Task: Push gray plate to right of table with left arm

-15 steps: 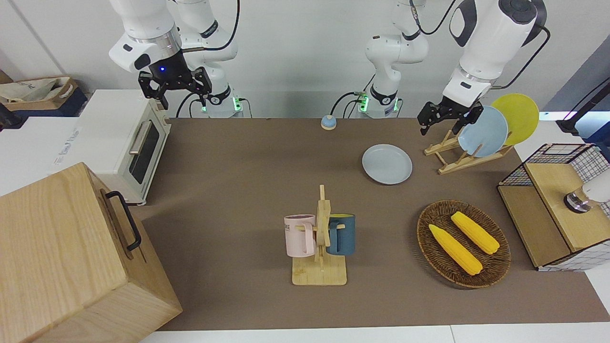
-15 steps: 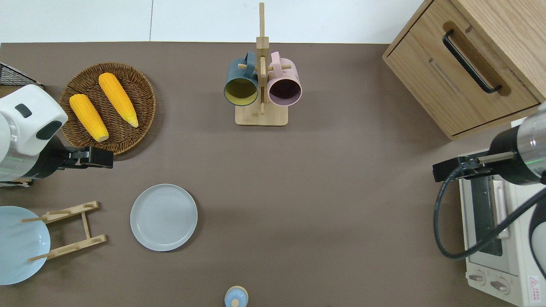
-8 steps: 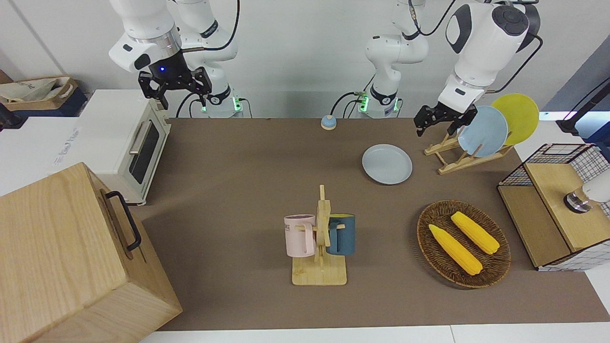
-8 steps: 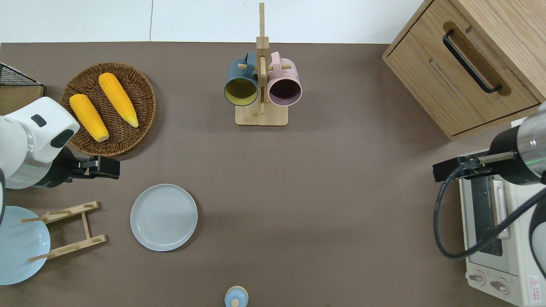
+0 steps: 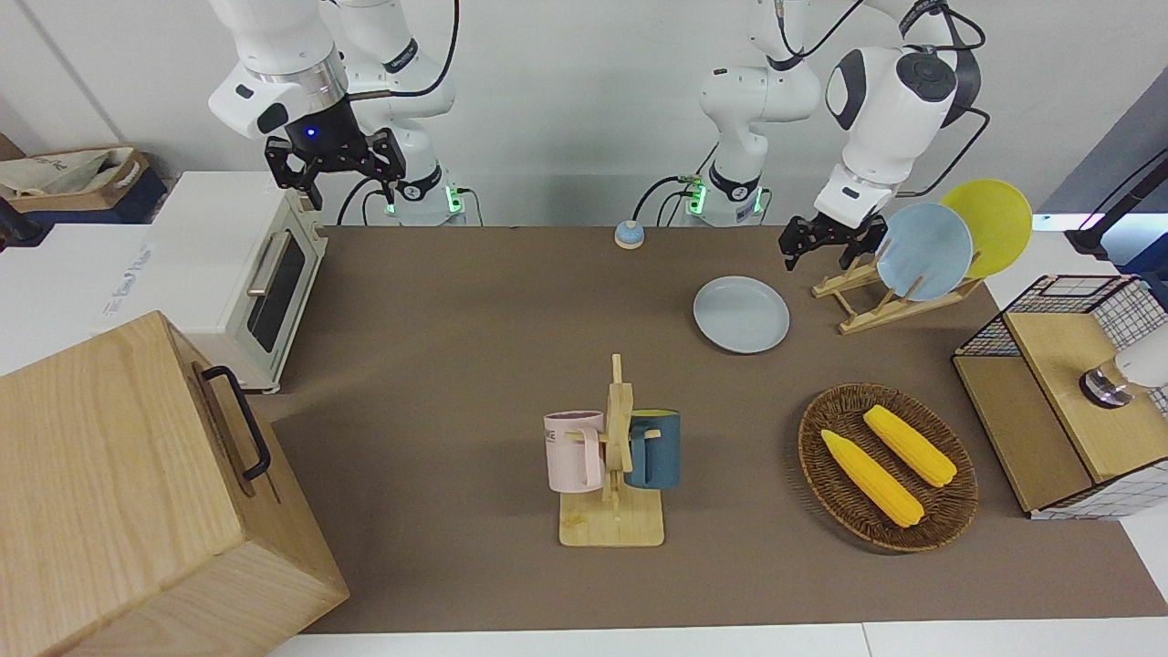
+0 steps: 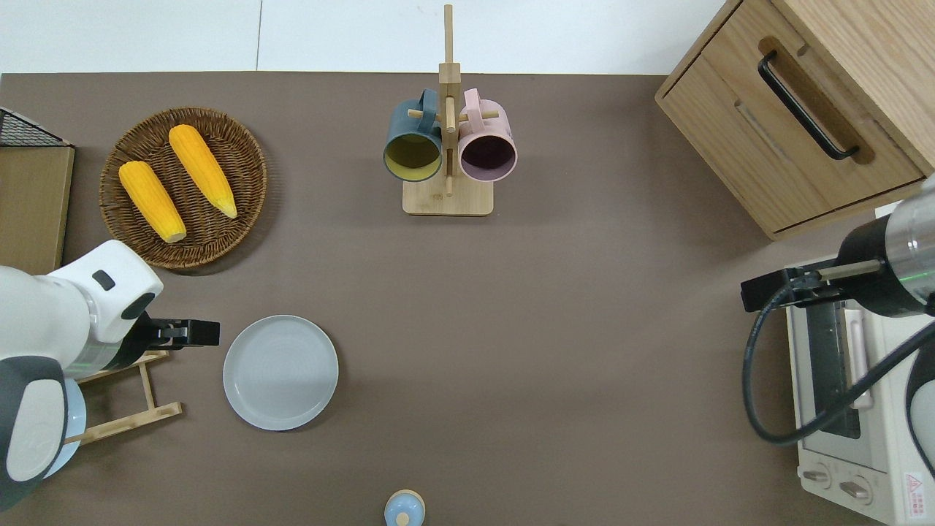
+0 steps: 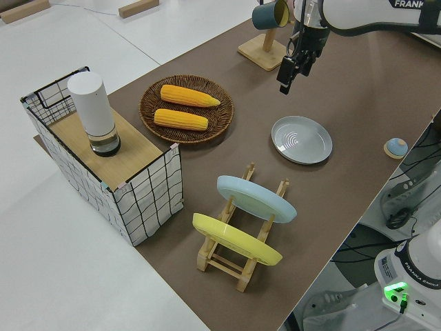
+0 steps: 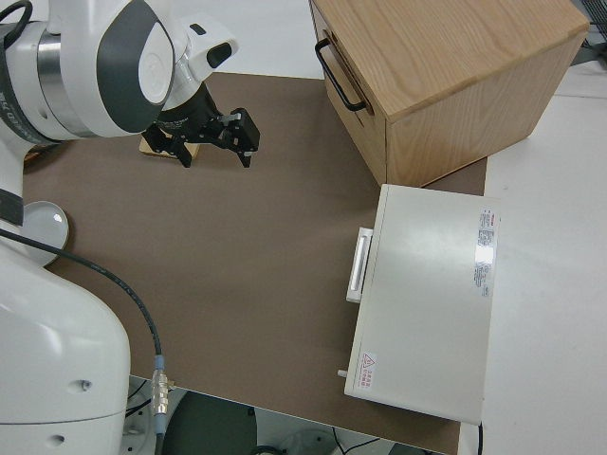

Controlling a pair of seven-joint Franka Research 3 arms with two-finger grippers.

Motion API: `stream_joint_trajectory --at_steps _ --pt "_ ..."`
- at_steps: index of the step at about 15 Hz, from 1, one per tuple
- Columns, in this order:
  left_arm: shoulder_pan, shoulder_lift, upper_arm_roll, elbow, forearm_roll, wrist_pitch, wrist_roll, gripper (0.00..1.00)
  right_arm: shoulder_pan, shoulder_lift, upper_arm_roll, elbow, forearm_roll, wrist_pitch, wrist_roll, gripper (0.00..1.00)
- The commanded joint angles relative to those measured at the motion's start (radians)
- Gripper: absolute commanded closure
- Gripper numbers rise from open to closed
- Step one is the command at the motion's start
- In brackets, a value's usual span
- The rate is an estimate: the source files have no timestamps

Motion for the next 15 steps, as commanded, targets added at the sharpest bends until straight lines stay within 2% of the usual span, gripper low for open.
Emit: stream_joint_trajectory --at_steps 1,7,10,15 --pt "0.011 -0.086 0.004 -0.179 0.026 0.13 0.023 0.01 -0.011 -0.008 0.004 -0.001 0.008 -0.012 -0.001 0.017" --pt "0.013 -0.101 0.014 -0.328 0.018 0.261 0.069 0.02 -0.011 -0.008 0.006 0.001 0.008 -0.012 -0.003 0.017" --pt "0.014 -0.098 0.027 -0.433 0.018 0.391 0.077 0.02 -0.011 -0.008 0.004 -0.001 0.008 -0.012 -0.001 0.017" --pt "0.027 -0.055 0.033 -0.479 0.018 0.491 0.078 0.01 -0.011 -0.008 0.006 0.001 0.008 -0.012 -0.003 0.017"
